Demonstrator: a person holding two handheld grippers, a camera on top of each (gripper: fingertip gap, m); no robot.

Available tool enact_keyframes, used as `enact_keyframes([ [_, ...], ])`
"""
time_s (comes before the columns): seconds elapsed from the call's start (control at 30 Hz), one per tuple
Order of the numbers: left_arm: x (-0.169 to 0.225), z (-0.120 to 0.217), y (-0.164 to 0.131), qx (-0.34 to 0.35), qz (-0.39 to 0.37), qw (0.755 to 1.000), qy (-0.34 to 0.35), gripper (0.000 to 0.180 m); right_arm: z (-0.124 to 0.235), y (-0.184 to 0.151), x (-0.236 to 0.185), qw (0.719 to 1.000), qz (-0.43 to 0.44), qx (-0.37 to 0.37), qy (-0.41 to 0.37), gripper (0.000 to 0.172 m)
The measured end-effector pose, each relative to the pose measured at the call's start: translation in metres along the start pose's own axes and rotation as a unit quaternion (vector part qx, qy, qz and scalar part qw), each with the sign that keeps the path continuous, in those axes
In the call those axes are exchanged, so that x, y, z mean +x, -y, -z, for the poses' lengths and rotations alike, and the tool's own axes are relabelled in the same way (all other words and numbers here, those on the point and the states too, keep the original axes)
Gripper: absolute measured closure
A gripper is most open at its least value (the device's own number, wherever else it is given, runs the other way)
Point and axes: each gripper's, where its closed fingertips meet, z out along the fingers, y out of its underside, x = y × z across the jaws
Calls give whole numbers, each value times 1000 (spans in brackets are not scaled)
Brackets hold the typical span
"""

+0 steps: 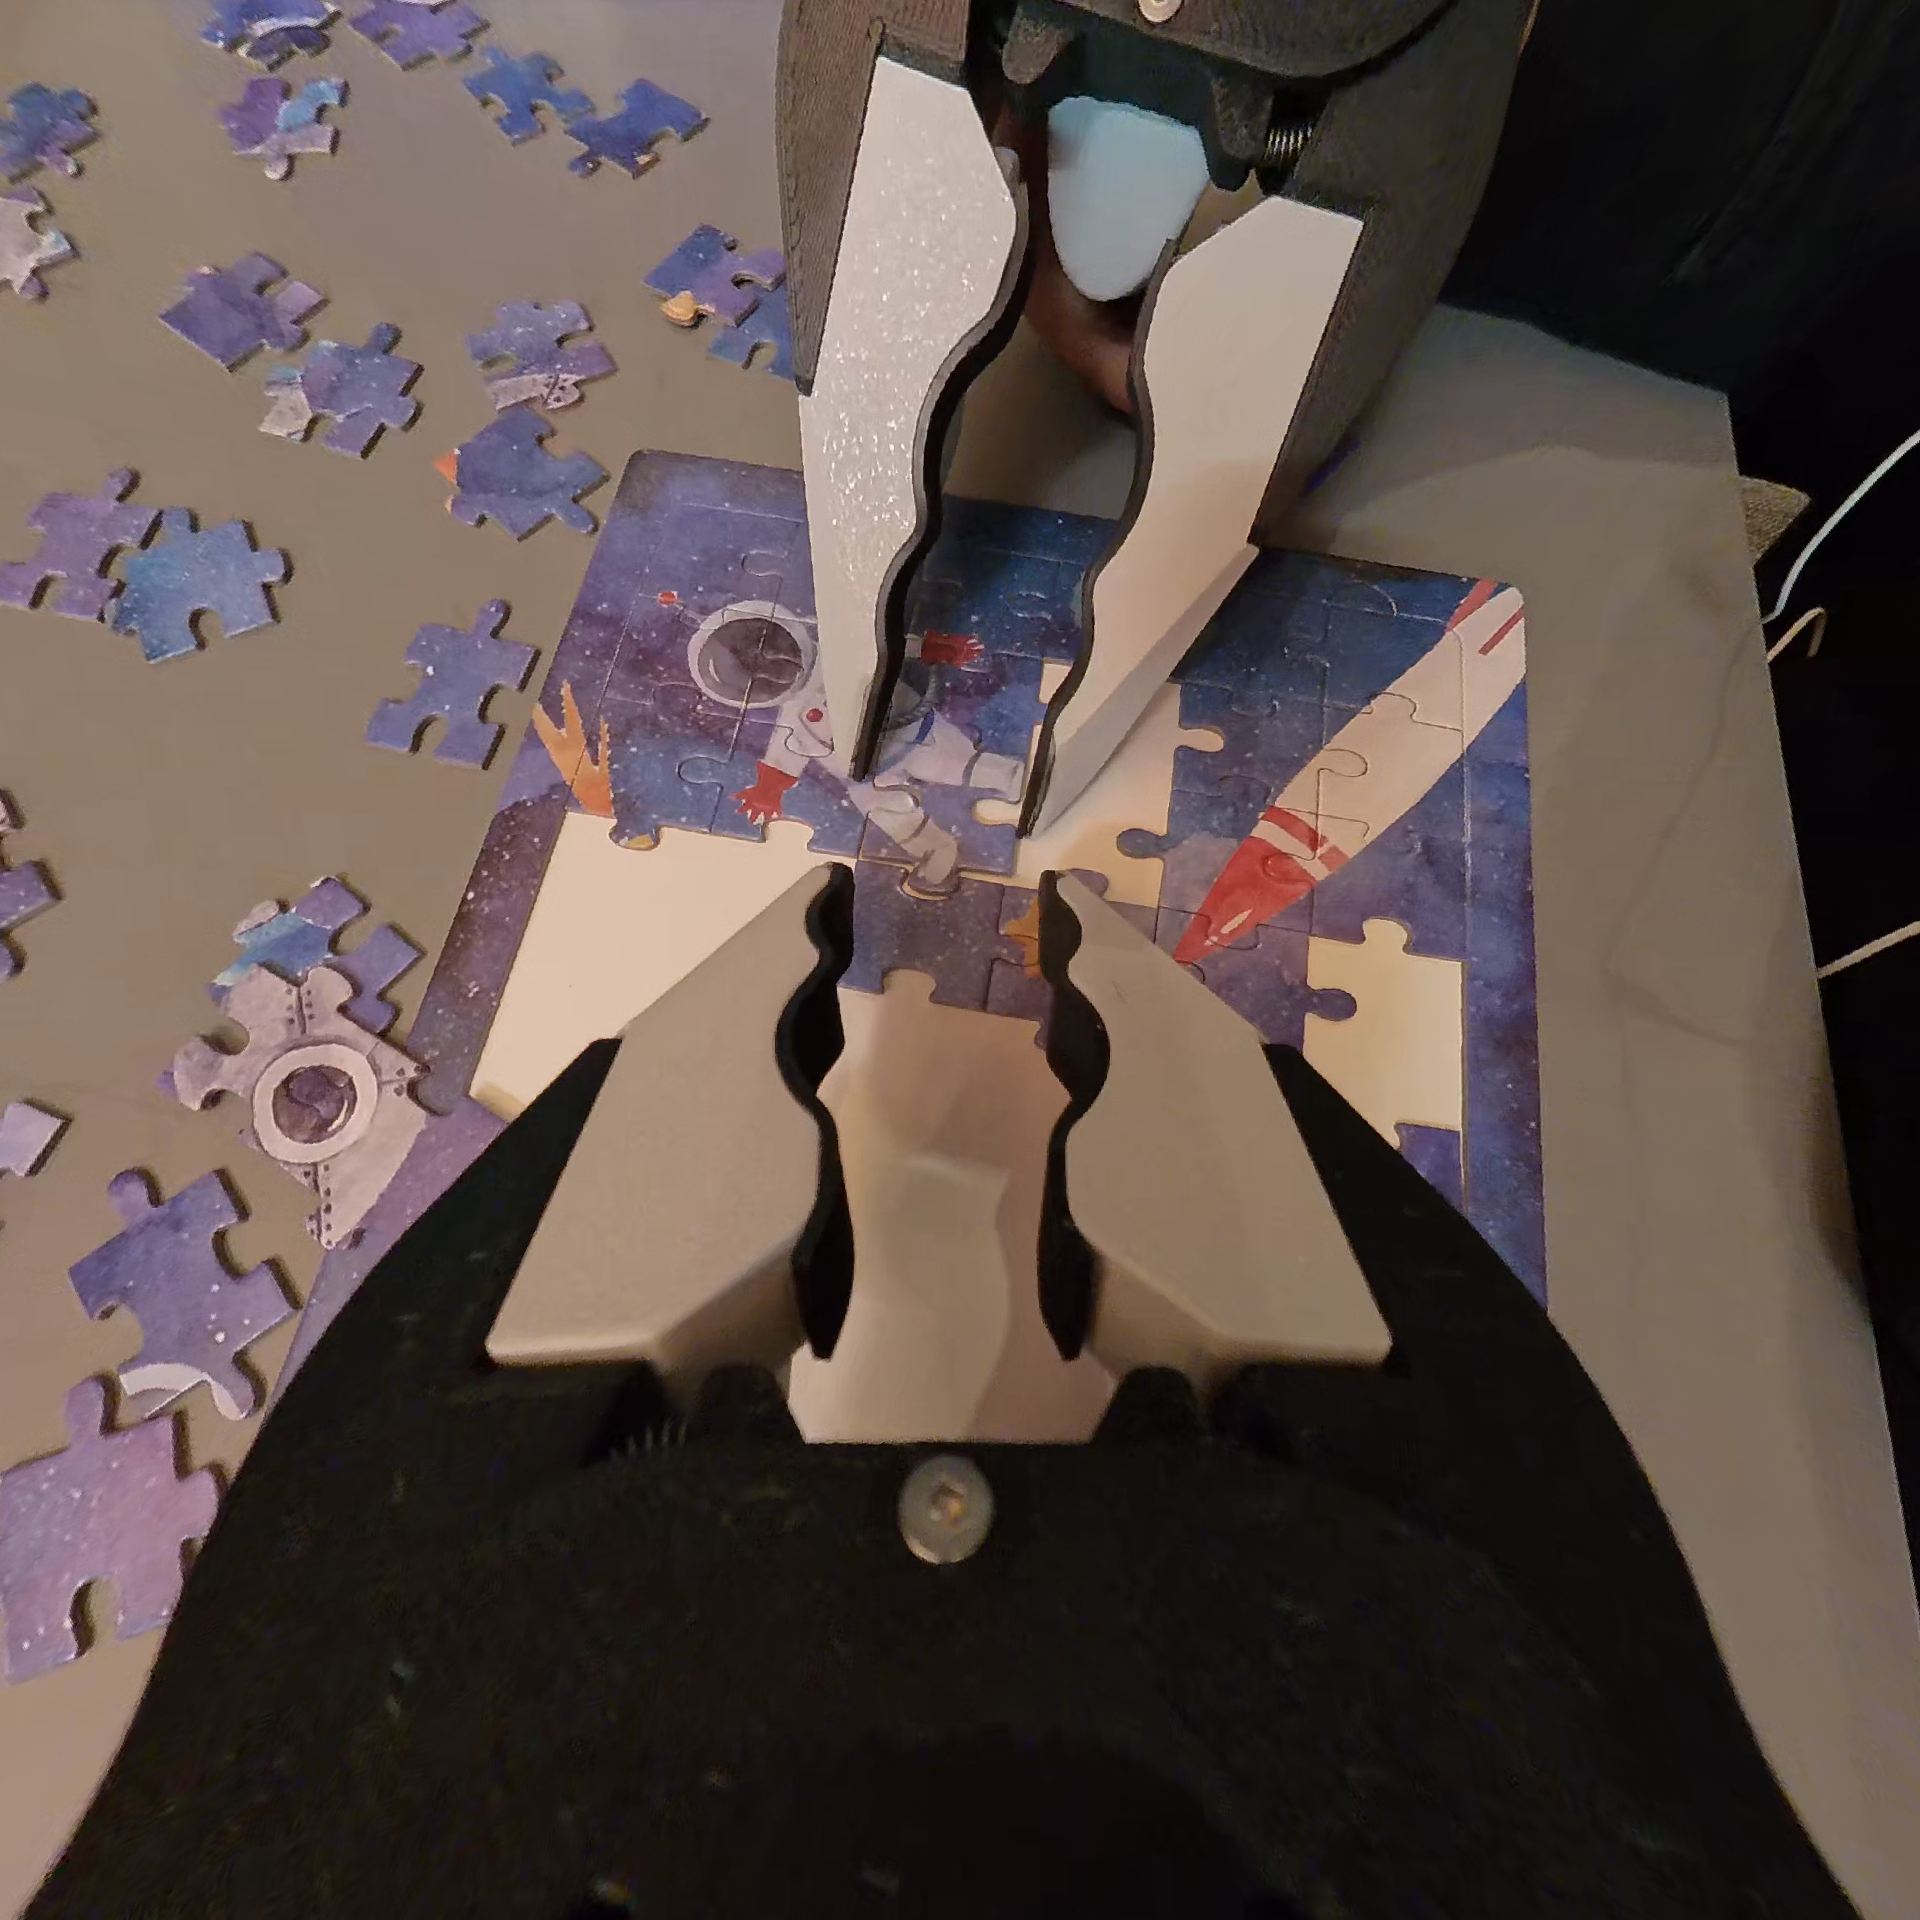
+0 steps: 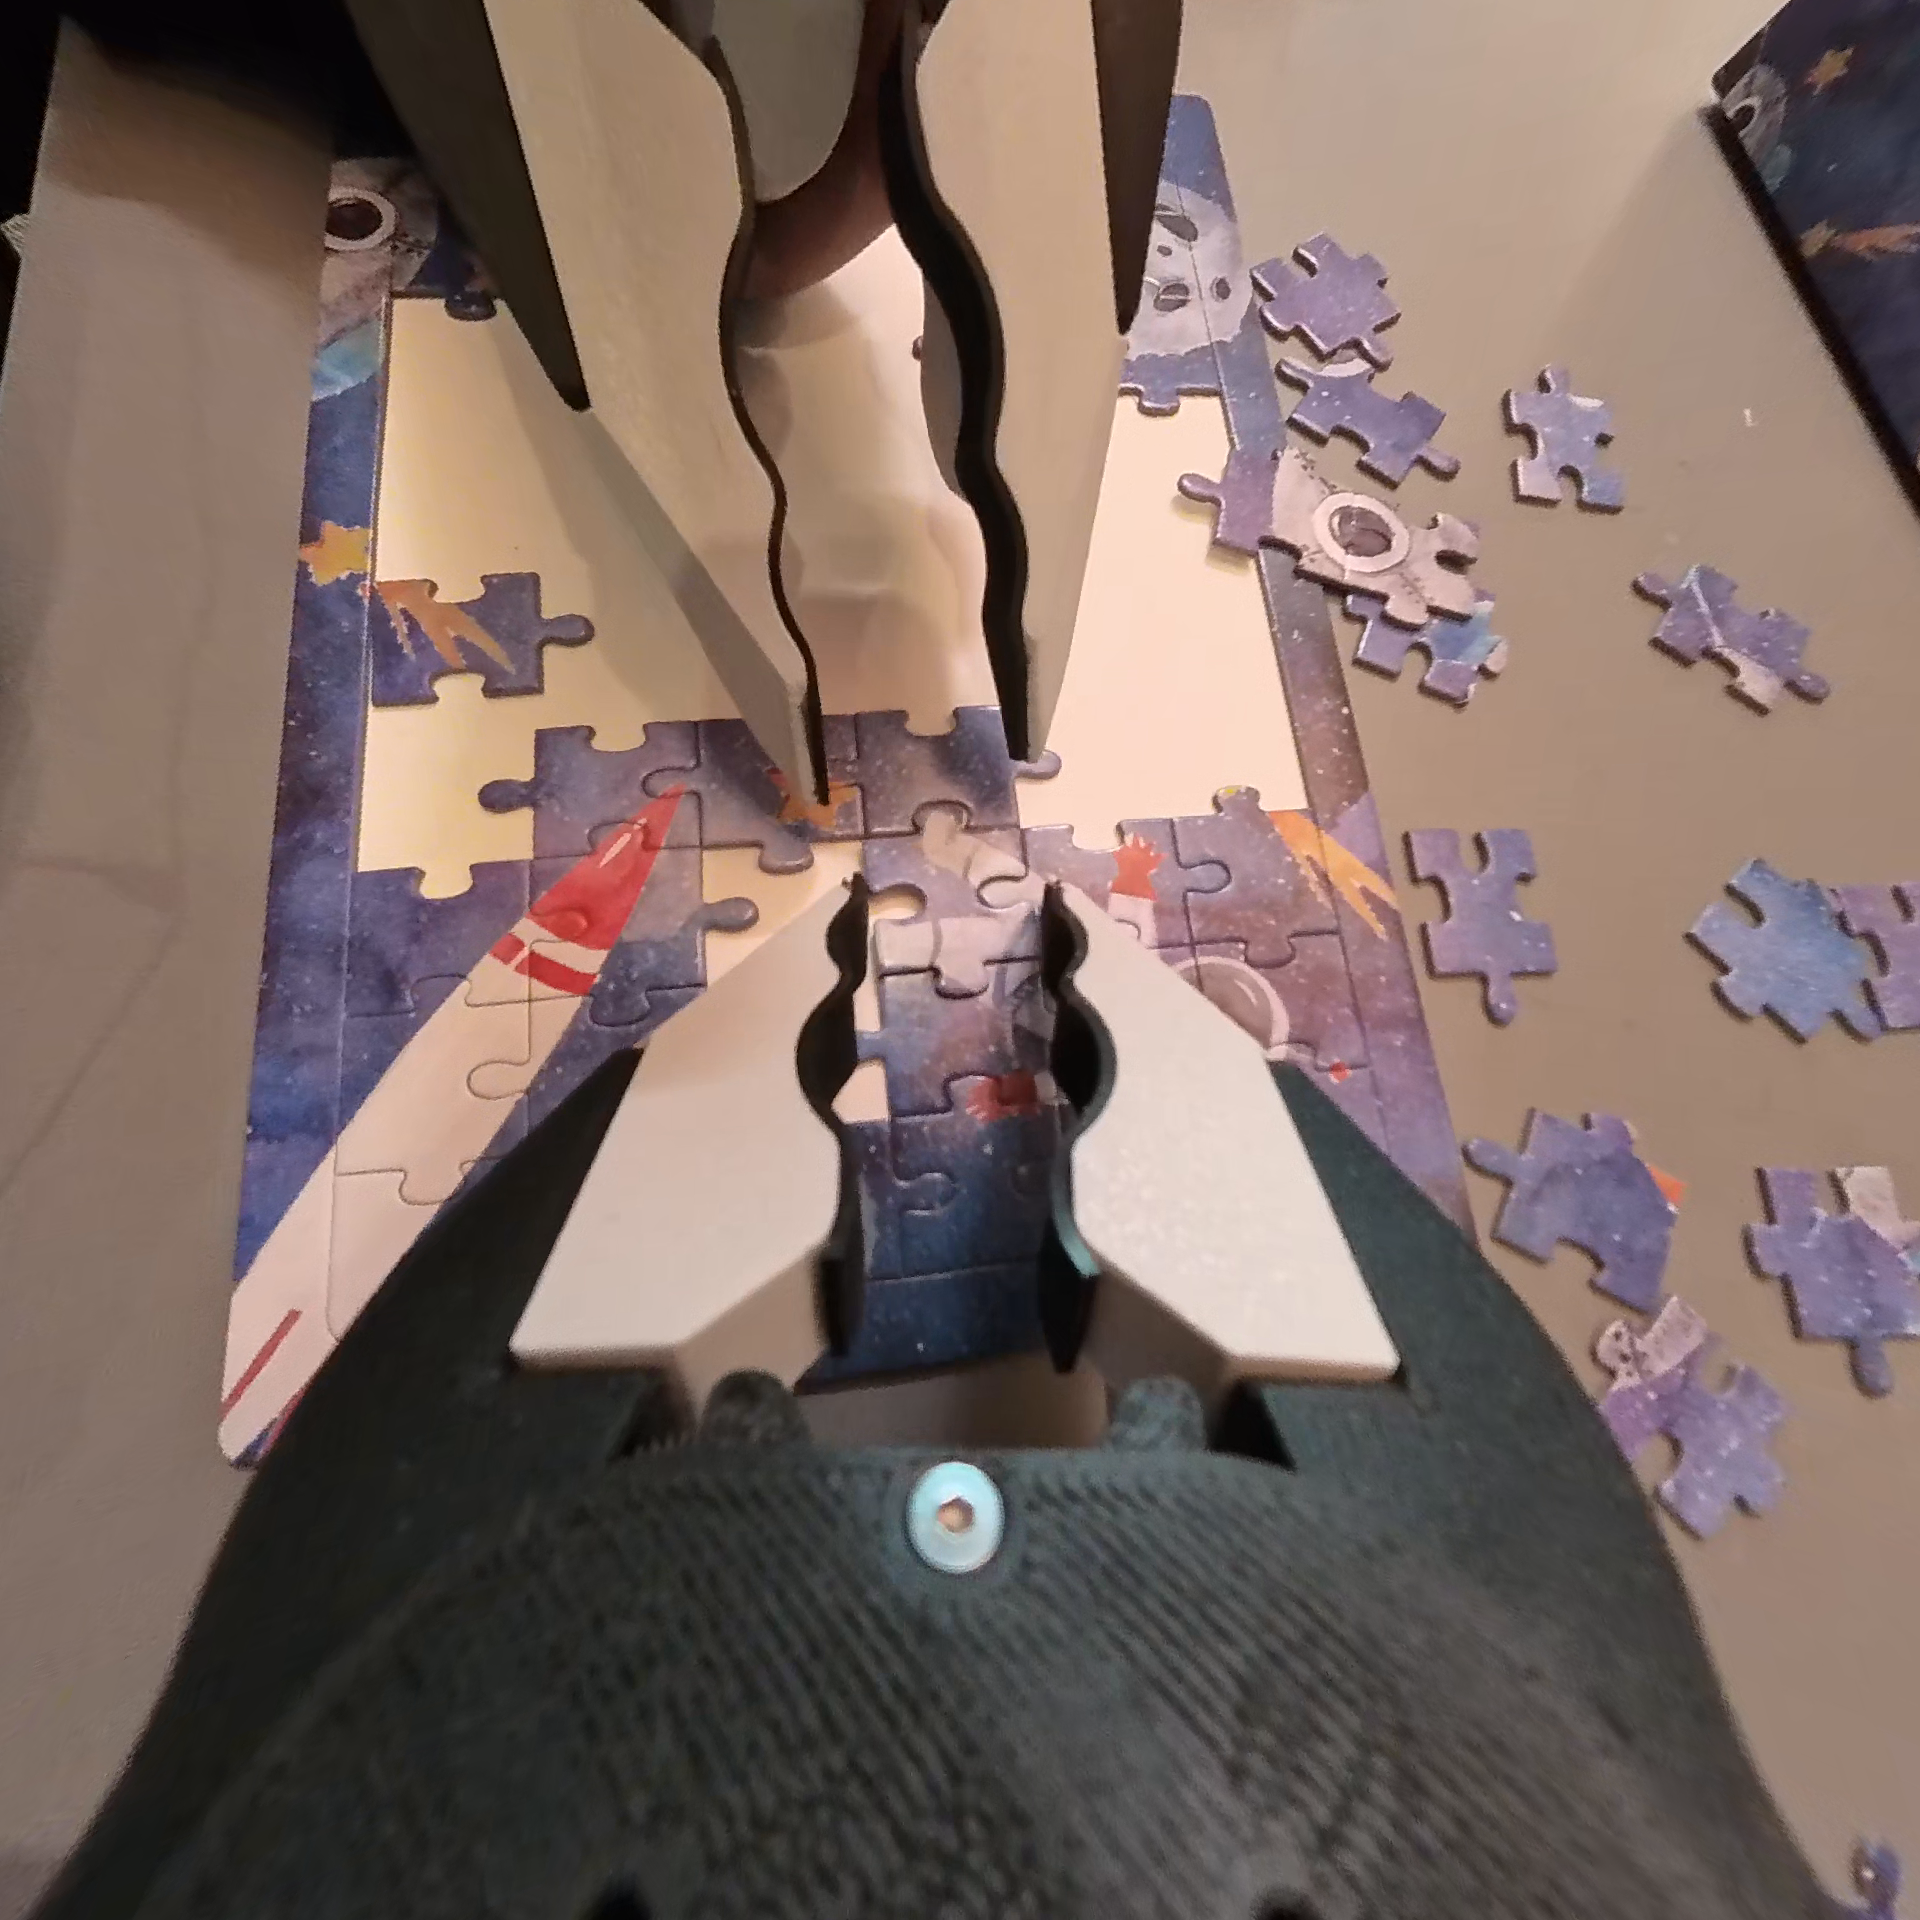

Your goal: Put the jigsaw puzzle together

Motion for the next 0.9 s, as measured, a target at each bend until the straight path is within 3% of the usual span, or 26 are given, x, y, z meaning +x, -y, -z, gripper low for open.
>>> enact_keyframes([
  [0.4,0,1,1,3,4,1000,-2,148,12,8,-1,999,-11,39,16,145],
  [0.53,-1,0,0,1,5,1000,0,149,13,2,-1,999,-15,31,24,156],
  [0.9,0,-1,-1,-4,6,1000,-1,149,6,-3,-2,1000,-11,10,21,154],
])
